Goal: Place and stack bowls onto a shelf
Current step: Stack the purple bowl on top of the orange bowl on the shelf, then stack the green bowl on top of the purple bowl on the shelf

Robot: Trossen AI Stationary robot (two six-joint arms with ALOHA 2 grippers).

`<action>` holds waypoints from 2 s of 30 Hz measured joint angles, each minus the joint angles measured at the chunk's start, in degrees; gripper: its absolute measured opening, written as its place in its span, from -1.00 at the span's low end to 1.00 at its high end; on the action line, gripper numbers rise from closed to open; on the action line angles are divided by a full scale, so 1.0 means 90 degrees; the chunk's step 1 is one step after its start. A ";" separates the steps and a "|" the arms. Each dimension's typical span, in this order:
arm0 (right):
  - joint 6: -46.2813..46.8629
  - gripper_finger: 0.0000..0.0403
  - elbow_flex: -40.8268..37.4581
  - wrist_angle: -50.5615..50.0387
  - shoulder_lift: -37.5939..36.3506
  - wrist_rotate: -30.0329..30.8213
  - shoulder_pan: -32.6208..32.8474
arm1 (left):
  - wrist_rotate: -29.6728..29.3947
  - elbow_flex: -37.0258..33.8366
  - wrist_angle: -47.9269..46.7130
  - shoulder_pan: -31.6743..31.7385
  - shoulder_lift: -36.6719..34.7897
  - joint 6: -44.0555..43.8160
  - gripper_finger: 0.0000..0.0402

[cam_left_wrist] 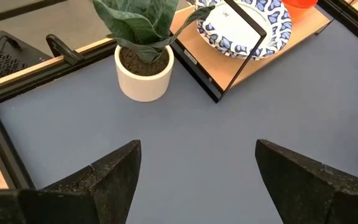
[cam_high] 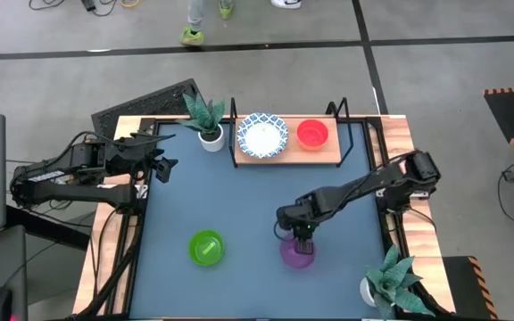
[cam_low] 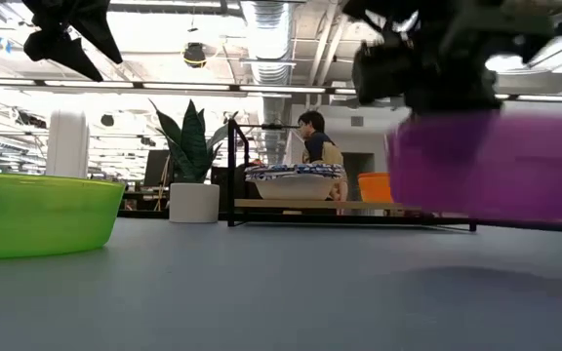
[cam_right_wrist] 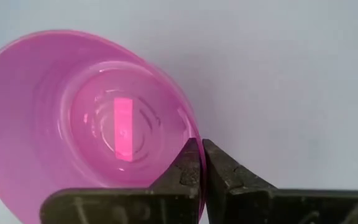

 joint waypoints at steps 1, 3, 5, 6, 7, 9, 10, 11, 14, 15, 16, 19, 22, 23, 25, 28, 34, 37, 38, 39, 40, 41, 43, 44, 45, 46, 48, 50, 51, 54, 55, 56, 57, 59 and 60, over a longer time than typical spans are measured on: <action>-0.0095 -0.89 0.0002 -0.0075 -0.0135 0.0000 -0.0100 | -0.0021 0.0000 0.0002 0.0000 0.0001 0.0001 0.50; -0.0287 -0.89 0.0002 -0.0328 -0.0453 -0.0002 -0.0386 | -0.0054 0.0000 0.0002 0.0000 0.0001 0.0002 0.50; -0.0540 -0.89 0.0037 -0.0659 -0.0766 -0.0001 -0.0789 | -0.0107 0.0000 0.0002 0.0000 0.0000 0.0002 0.50; -0.0695 -0.89 0.0090 -0.0852 -0.0916 0.0012 -0.1038 | -0.0120 0.0000 0.0002 0.0000 -0.0001 0.0002 0.50; -0.0860 -0.89 0.0174 -0.1090 -0.1027 0.0019 -0.1295 | -0.0127 0.0000 0.0002 0.0000 0.0000 0.0002 0.50; -0.1281 -0.89 0.0424 -0.1587 -0.1167 0.0039 -0.1886 | -0.0137 0.0000 0.0002 0.0000 -0.0001 0.0002 0.50; -0.1528 -0.89 0.0577 -0.1839 -0.1190 0.0094 -0.2183 | -0.0139 0.0000 0.0005 0.0000 0.0001 0.0002 0.50; -0.1810 -0.89 0.0750 -0.2084 -0.1181 0.0179 -0.2484 | -0.0142 0.0000 0.0005 0.0000 0.0001 -0.0007 0.50; -0.2700 -0.89 0.1417 -0.2629 -0.0947 0.0454 -0.3380 | -0.0179 0.0000 0.0006 0.0000 0.0000 -0.0058 0.50; -0.2990 -0.89 0.1670 -0.2776 -0.0823 0.0515 -0.3658 | -0.0221 0.0000 0.0006 0.0000 0.0001 -0.0078 0.50; -0.3246 -0.89 0.1951 -0.2862 -0.0670 0.0528 -0.3919 | -0.0254 0.0000 0.0007 0.0000 0.0001 -0.0110 0.50; -0.3910 -0.89 0.2757 -0.3134 -0.0246 0.0588 -0.4694 | -0.0275 0.0000 0.0007 0.0000 -0.0001 -0.0151 0.50; -0.4450 -0.89 0.3455 -0.3338 0.0167 0.0834 -0.5281 | -0.0309 0.0000 0.0005 0.0000 -0.0001 -0.0132 0.50; -0.4624 -0.89 0.3625 -0.3375 0.0284 0.0876 -0.5483 | -0.0312 0.0000 0.0006 0.0000 0.0000 -0.0128 0.50; -0.4901 -0.89 0.3855 -0.3399 0.0476 0.0898 -0.5802 | -0.0314 0.0000 0.0005 0.0000 0.0001 -0.0134 0.50; -0.5231 -0.89 0.3932 -0.3375 0.0630 0.0899 -0.6245 | -0.0317 0.0000 0.0005 0.0000 0.0000 -0.0137 0.50; -0.5399 -0.89 0.3927 -0.3392 0.0940 0.0872 -0.6922 | -0.0367 0.0000 0.0005 0.0000 -0.0001 -0.0143 0.50; -0.5427 -0.89 0.3927 -0.3401 0.1076 0.0851 -0.7151 | -0.0458 0.0000 0.0005 0.0000 0.0000 -0.0152 0.50; -0.5434 -0.89 0.3927 -0.3407 0.1128 0.0846 -0.7203 | -0.0468 0.0000 0.0005 0.0000 -0.0001 -0.0176 0.50; -0.5454 -0.89 0.3927 -0.3411 0.1176 0.0828 -0.7229 | -0.0470 0.0000 0.0005 0.0000 0.0000 -0.0199 0.50; -0.5493 -0.89 0.3927 -0.3414 0.1219 0.0823 -0.7248 | -0.0470 0.0000 0.0005 0.0000 -0.0001 -0.0228 0.50; -0.5545 -0.89 0.3925 -0.3413 0.1259 0.0816 -0.7262 | -0.0470 0.0000 0.0005 0.0000 0.0001 -0.0239 0.50; -0.5645 -0.89 0.3925 -0.3404 0.1338 0.0806 -0.7258 | -0.0470 0.0000 0.0003 0.0000 0.0000 -0.0240 0.50; -0.5688 -0.89 0.3927 -0.3402 0.1387 0.0800 -0.7258 | -0.0470 0.0000 0.0004 0.0000 -0.0001 -0.0242 0.50; -0.5701 -0.89 0.3925 -0.3406 0.1447 0.0799 -0.7258 | -0.0470 0.0000 0.0005 0.0000 0.0001 -0.0242 0.50; -0.5708 -0.89 0.3923 -0.3406 0.1500 0.0797 -0.7257 | -0.0470 0.0000 0.0004 0.0000 0.0001 -0.0240 0.50; -0.5709 -0.89 0.3922 -0.3411 0.1592 0.0794 -0.7256 | -0.0470 0.0000 0.0005 0.0000 0.0001 -0.0243 0.50; -0.5710 -0.89 0.3920 -0.3398 0.1632 0.0806 -0.7256 | -0.0467 0.0000 0.0004 0.0000 0.0000 -0.0242 0.50; -0.5710 -0.89 0.3920 -0.3388 0.1649 0.0811 -0.7256 | -0.0470 0.0000 0.0004 0.0000 0.0001 -0.0242 0.50; -0.5707 -0.77 0.3920 -0.3390 0.1680 0.0811 -0.7286 | -0.0467 0.0000 0.0003 0.0000 0.0001 -0.0241 0.50; -0.5707 -0.71 0.3920 -0.3391 0.1679 0.0811 -0.7297 | -0.0467 0.0000 0.0002 0.0000 0.0001 -0.0240 0.50; -0.5707 -0.65 0.3920 -0.3387 0.1675 0.0811 -0.7297 | -0.0467 0.0000 0.0003 0.0000 0.0001 -0.0240 0.50; -0.5707 -0.59 0.3920 -0.3389 0.1672 0.0811 -0.7297 | -0.0467 0.0000 0.0002 0.0000 0.0000 -0.0240 0.50; -0.5707 -0.49 0.3920 -0.3396 0.1672 0.0811 -0.7297 | -0.0467 0.0000 0.0004 0.0000 0.0000 -0.0240 0.50; -0.5707 -0.45 0.3922 -0.3414 0.1672 0.0811 -0.7297 | -0.0467 0.0000 0.0002 0.0000 -0.0001 -0.0240 0.50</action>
